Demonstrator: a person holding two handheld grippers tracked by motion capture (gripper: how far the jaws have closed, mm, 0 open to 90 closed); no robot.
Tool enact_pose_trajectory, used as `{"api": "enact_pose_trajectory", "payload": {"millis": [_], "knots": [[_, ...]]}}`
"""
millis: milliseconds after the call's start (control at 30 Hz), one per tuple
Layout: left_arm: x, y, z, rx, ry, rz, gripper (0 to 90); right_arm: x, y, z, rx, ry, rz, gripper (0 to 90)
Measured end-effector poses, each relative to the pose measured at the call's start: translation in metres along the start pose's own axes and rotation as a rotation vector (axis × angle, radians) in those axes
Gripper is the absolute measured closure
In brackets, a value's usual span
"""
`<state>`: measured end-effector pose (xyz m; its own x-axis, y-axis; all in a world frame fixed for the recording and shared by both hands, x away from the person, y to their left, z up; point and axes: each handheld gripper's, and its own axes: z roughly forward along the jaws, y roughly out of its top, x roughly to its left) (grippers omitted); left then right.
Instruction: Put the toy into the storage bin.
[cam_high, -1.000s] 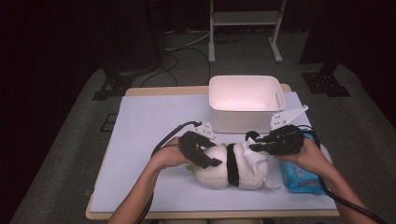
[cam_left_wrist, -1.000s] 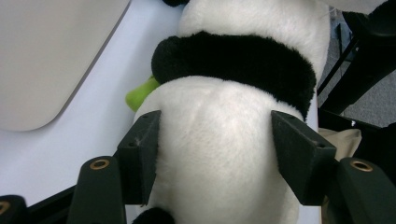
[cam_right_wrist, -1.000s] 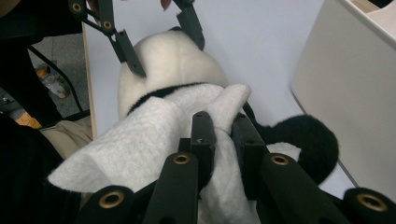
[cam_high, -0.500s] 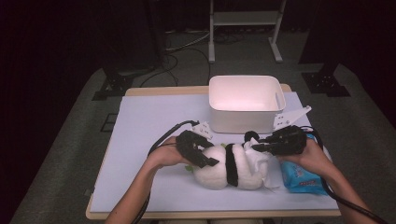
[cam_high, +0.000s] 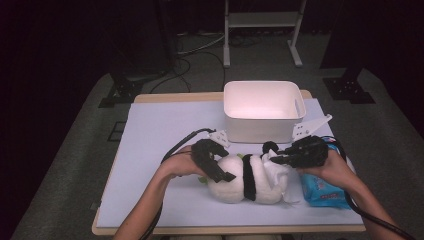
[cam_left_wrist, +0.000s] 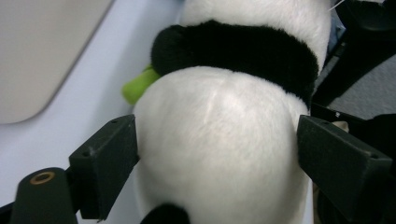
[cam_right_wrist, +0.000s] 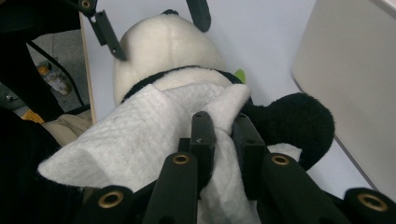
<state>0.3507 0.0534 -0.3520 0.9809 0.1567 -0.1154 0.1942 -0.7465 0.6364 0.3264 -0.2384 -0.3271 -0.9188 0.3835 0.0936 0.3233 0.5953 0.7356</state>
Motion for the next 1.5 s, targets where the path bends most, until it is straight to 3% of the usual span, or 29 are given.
{"api": "enact_pose_trajectory", "payload": {"millis": [133,367,500,533,867,1100,1200,1233,1367,1500], "knots": [[-0.001,0.002,0.009,0.015,-0.005,0.013,9.1,0.001,0.001,0.002,0.001,0.000,-0.002,80.3],[-0.002,0.005,0.006,0.021,0.017,0.027,28.7,0.000,0.002,0.001,-0.004,-0.011,-0.001,80.3],[-0.002,0.005,-0.001,0.003,0.043,0.036,32.3,-0.001,0.004,0.001,-0.013,-0.022,-0.005,80.4],[-0.001,0.006,-0.006,-0.006,0.066,0.046,32.8,-0.003,0.006,0.000,-0.022,-0.029,-0.006,80.4],[0.011,0.009,-0.029,0.015,0.161,0.090,34.1,-0.014,0.031,0.018,-0.029,-0.021,-0.015,80.4],[0.014,-0.006,-0.025,0.000,0.126,0.046,27.9,-0.017,0.033,0.030,-0.014,0.010,-0.012,80.8],[0.011,-0.012,-0.027,-0.009,0.097,0.028,25.6,-0.011,0.033,0.033,-0.005,0.025,-0.023,81.0],[0.010,-0.015,-0.031,-0.029,0.059,0.007,22.8,-0.006,0.034,0.034,0.007,0.025,-0.047,81.0],[0.012,-0.016,-0.039,-0.064,0.038,-0.016,24.5,0.003,0.033,0.033,0.017,0.019,-0.068,81.0],[0.011,-0.014,-0.043,-0.055,0.036,-0.010,33.3,0.006,0.030,0.032,0.013,0.025,-0.066,80.9]]}}
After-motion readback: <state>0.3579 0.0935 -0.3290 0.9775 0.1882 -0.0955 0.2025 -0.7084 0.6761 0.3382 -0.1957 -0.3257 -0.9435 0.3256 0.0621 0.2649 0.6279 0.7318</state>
